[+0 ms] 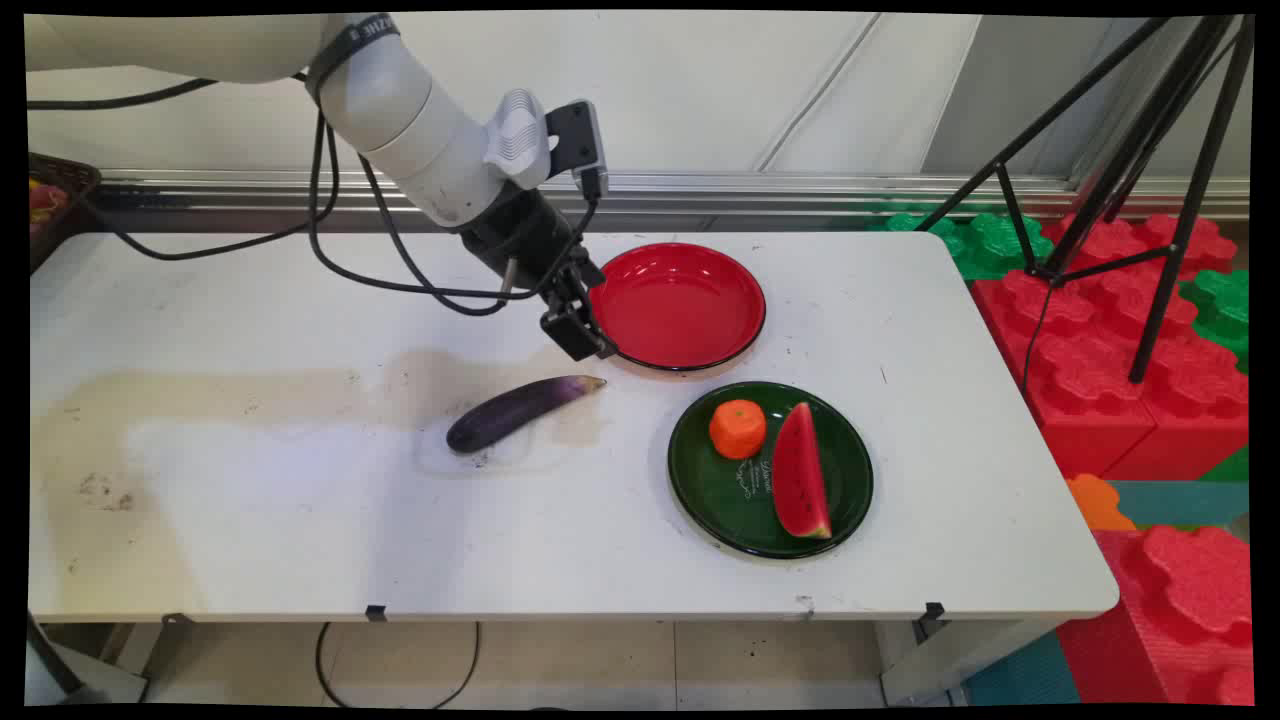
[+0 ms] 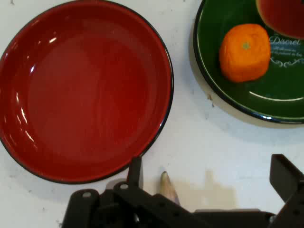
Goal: Pick up the mandarin from the green plate
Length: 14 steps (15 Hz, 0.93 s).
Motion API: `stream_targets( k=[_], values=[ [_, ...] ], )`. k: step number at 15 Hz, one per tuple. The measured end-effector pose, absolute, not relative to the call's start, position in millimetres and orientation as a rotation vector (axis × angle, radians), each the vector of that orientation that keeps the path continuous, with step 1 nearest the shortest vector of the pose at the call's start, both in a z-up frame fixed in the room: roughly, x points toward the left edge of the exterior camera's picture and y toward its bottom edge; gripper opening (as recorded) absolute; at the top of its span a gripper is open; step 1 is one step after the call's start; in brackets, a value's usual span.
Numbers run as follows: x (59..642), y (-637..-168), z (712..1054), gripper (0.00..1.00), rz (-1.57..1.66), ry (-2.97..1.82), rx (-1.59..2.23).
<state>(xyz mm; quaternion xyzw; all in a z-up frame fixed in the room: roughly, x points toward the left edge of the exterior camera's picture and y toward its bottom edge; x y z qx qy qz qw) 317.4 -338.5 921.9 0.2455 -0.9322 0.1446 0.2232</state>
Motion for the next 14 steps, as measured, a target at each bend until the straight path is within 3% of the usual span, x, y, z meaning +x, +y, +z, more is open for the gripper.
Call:
stream_targets(
  k=[14],
  values=[
    [256.3,-359.2,909.6,1.00,0.289,-2.559,0.561]
  ],
)
